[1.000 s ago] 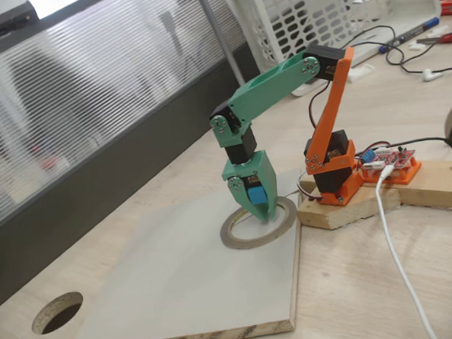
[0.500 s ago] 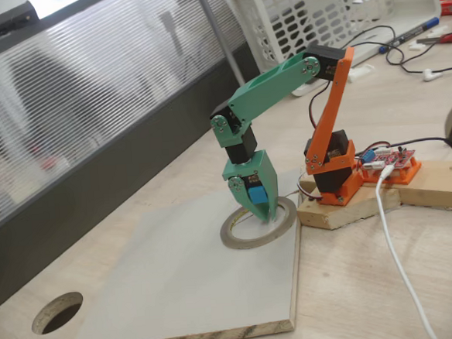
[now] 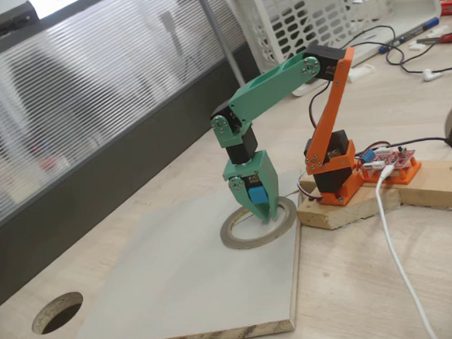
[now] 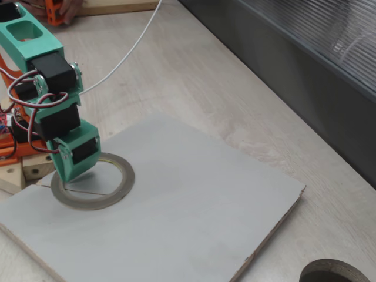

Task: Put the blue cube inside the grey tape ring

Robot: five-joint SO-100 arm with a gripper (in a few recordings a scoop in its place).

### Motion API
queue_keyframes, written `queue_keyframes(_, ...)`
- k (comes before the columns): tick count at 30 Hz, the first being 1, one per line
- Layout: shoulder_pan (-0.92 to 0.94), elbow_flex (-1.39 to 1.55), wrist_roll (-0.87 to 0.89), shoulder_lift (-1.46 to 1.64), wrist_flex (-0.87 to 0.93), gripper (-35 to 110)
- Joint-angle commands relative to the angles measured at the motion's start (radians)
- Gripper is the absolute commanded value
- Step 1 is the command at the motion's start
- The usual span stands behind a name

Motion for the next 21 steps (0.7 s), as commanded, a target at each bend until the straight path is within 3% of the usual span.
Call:
queue_keyframes(1,0.008,-0.011,0.009,0.037,0.003,1)
queue_keyframes(4,0.009,-0.012,0.011,0.037,0.003,6)
queue_keyframes(14,0.003,0.005,0.011,0.021,0.026,51)
queue_keyframes(21,0.000,-0.008,0.011,0.021,0.092,56)
